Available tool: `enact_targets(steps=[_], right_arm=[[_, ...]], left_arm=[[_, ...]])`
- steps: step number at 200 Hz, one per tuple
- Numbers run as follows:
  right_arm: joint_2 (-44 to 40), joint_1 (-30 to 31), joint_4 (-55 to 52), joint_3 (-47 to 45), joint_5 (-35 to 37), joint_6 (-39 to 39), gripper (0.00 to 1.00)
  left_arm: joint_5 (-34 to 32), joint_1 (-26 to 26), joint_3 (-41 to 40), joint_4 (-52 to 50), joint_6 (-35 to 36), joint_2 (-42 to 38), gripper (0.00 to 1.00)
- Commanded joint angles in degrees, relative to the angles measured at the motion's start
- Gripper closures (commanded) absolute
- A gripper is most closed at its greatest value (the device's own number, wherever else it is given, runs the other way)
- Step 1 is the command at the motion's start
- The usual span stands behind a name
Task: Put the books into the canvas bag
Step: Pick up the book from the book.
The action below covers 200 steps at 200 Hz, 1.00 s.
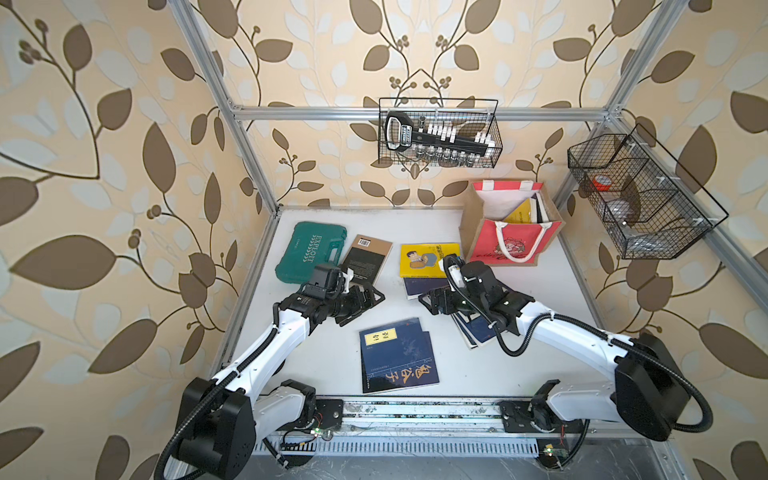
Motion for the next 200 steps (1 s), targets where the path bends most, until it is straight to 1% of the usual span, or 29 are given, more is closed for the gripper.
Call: enact_targets(steps=[1, 16, 36, 56, 61, 91, 111, 124, 156, 184, 200], right_arm=[[3.65, -3.30, 2.67, 1.66, 0.82, 1.84, 0.02], [6.38, -5.68, 4.20, 2.25, 0.40, 1.91, 0.02], [9.42, -7.49, 5.08, 3.51, 2.95, 1.00, 0.02], [11.79, -7.90, 5.26, 5.24, 5.95, -0.39, 0.02], [12.26, -7.98, 5.35, 5.68, 6.60, -0.62, 0.02], [13.26, -7.95, 5.57, 7.10, 11.63, -2.05, 0.02], [14.02, -8.00, 5.54, 8.23, 15.64, -3.81, 0.02], [15.13, -8.51, 4.76, 9.34, 17.23, -4.35, 0.02], [18.89, -10.77, 4.71, 12.11, 16.44, -4.80, 0.02], [22.44, -12.09, 5.53, 14.17, 14.05, -5.38, 0.02], [24.50, -12.15, 5.89, 15.37, 12.67, -5.89, 0.02]], left_arm=[[2.89, 0.36, 3.25, 7.64, -0.26, 3.91, 0.01], [3.17, 0.43, 6.18, 9.00, 0.29, 7.52, 0.01], [1.18, 0.44, 9.93, 10.47, 0.23, 11.92, 0.01], [2.31, 0.41, 12.73, 14.41, -1.58, 16.92, 0.01], [2.75, 0.43, 13.44, 15.35, -1.90, 19.95, 0.01], [4.09, 0.19, 18.17, 19.15, -3.40, 29.50, 0.01], [4.28, 0.04, 20.77, 22.40, -4.05, 34.69, 0.01], [5.83, -0.13, 22.90, 24.06, -4.71, 38.01, 0.01], [5.90, -1.30, 27.21, 25.13, -5.39, 43.88, 0.01], [7.68, -1.98, 27.67, 29.49, -7.91, 47.21, 0.01], [8.28, -2.52, 28.41, 29.87, -8.35, 48.45, 0.01]])
